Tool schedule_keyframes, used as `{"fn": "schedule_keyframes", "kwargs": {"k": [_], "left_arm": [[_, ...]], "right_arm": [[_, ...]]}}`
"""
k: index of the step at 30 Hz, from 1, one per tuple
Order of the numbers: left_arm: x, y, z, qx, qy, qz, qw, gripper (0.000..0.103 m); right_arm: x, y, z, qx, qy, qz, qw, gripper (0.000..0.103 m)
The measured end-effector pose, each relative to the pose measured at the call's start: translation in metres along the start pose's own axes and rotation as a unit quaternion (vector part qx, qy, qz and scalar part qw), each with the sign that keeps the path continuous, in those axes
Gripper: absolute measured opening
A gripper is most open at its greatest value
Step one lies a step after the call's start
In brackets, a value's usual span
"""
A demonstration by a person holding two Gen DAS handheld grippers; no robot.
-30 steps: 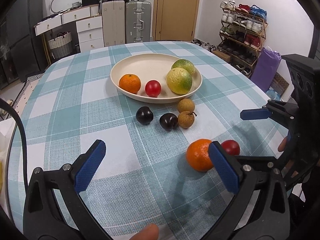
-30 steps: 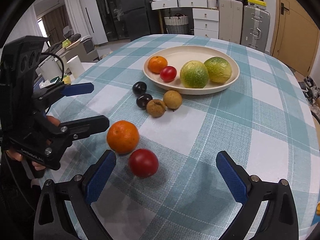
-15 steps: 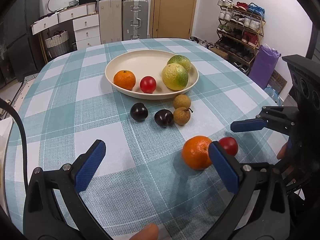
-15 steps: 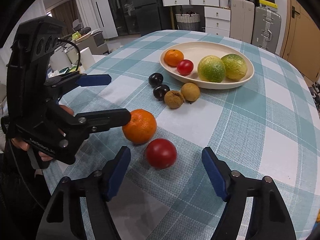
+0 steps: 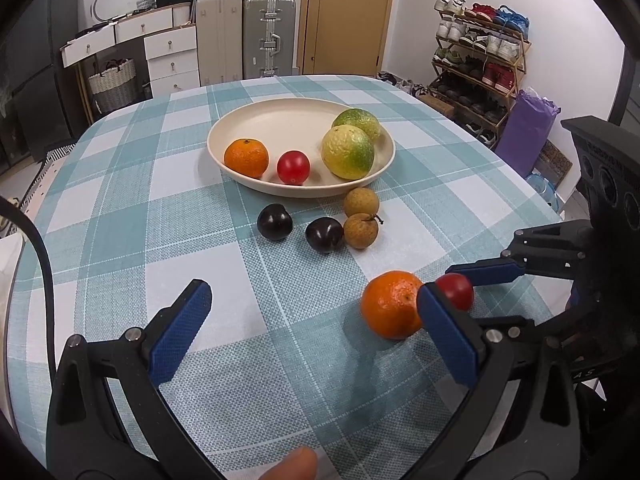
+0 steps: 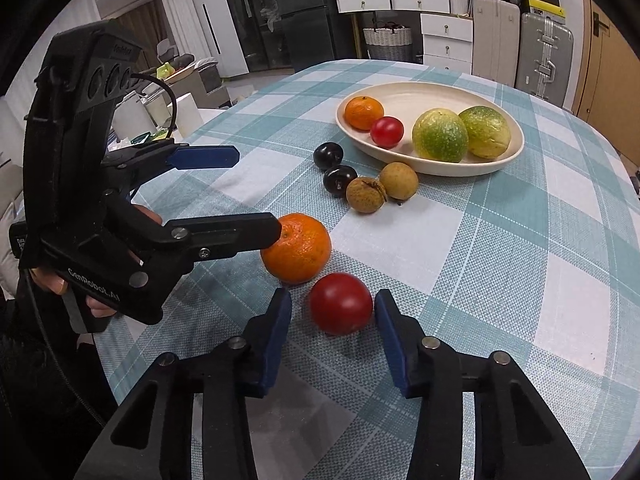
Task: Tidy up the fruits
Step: 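Close the right tool on the red tomato while the left tool grasps the mandarin orange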
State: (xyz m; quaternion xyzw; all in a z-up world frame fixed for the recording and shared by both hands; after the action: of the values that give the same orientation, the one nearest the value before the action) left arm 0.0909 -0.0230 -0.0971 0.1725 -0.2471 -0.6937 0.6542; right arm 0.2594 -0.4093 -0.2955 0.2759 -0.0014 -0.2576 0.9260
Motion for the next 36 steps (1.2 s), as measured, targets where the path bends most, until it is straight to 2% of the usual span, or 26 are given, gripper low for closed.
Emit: {"fn": "schedule_keyframes", "kwargs": {"k": [5,8,13,22,25,27,32,36], "left_arm": [[0.002,0.0,-0.002,-0.002,0.0,-0.003,1.0,0.102],[0.004,0.0,-0.002,-0.003,0.004,-0.006,1.0,0.102],[0.007,-0.002,-0.004,-0.007,0.0,-0.009,0.9999,0.102],[0.02,-0.009,-0.01,-0.025,-0.02,-0.028,0.9991,0.102],[0.023,-0.011,-0.014,-0.034,-0.012,-0.038,0.9986,0.102],[0.025,-0.013,-0.017,-0.039,-0.014,-0.043,0.9982,0.098],[0.034,-0.017,-0.024,-0.055,-0.031,-0.057,0.9964,0.077],[0.04,-0.017,-0.024,-0.055,-0.046,-0.064,0.9954,0.066]], "right_arm": [[0.0,0.0,0.0,0.001,-0.003,-0.001,1.0,0.041],[0.0,0.0,0.0,0.001,-0.004,0.002,1.0,0.031],[0.0,-0.001,0.003,0.005,-0.006,0.009,1.0,0.031],[0.025,0.007,0.01,0.024,-0.025,-0.03,0.999,0.031],[0.028,0.009,0.009,0.025,-0.026,-0.036,0.999,0.031],[0.028,0.009,0.009,0.025,-0.026,-0.038,0.999,0.031],[0.029,0.009,0.008,0.026,-0.024,-0.042,0.998,0.031],[0.029,0.009,0.008,0.028,-0.023,-0.044,0.998,0.031]]}}
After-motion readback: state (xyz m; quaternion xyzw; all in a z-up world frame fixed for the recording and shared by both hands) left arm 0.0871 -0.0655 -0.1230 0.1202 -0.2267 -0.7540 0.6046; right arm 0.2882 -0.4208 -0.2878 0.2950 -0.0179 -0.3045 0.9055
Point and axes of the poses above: each gripper's, at about its wrist camera, not at the fingertips, and z roughly against the way its jaws point, x to its right, y to its top, the point moved 10 cm from there along -z, roughly the way its jaws point, and after that the axes turned 9 degrees about -x, right-handed, at the moved point
